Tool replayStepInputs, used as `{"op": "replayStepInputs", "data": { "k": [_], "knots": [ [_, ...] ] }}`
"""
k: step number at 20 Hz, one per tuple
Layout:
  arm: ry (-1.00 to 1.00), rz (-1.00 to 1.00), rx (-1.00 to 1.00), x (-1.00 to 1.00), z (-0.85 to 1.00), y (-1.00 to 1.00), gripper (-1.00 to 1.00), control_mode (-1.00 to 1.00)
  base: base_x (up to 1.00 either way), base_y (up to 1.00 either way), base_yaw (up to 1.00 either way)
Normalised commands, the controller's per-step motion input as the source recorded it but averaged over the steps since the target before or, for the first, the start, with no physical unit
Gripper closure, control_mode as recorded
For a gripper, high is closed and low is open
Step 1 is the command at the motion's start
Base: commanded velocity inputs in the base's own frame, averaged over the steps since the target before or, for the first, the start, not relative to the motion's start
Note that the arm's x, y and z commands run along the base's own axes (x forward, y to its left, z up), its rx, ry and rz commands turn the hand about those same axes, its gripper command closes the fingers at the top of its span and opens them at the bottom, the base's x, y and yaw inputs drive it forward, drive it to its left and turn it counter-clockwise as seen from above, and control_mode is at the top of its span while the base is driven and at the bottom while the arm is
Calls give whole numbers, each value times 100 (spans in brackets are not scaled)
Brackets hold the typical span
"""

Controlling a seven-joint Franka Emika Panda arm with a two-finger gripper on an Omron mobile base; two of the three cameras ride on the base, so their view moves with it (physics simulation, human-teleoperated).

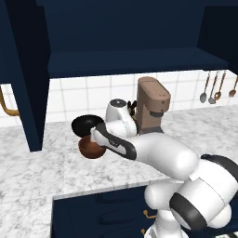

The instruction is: Pick up the bowls on the counter and stack them on top of one another in the open cabinet. Place the smaller bowl on top of the larger bowl.

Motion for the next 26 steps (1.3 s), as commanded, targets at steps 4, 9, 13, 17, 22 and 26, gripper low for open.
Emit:
{"op": "replayStepInputs", "data": {
  "k": [4, 9, 13, 17, 22, 26],
  "knots": [
    [16, 0, -1, 18, -34, 2, -100, -100, 0, 0, 0],
    [0, 0, 0, 33, -19, 0, -100, -100, 0, 0, 0],
    [-1, 0, -1, 15, -11, 0, -100, -100, 0, 0, 0],
    [-1, 0, 0, 19, -30, 1, -100, -100, 0, 0, 0],
    [0, 0, 0, 23, -25, 4, -100, -100, 0, 0, 0],
    [0, 0, 0, 20, -17, 13, -100, -100, 0, 0, 0]
  ]
}}
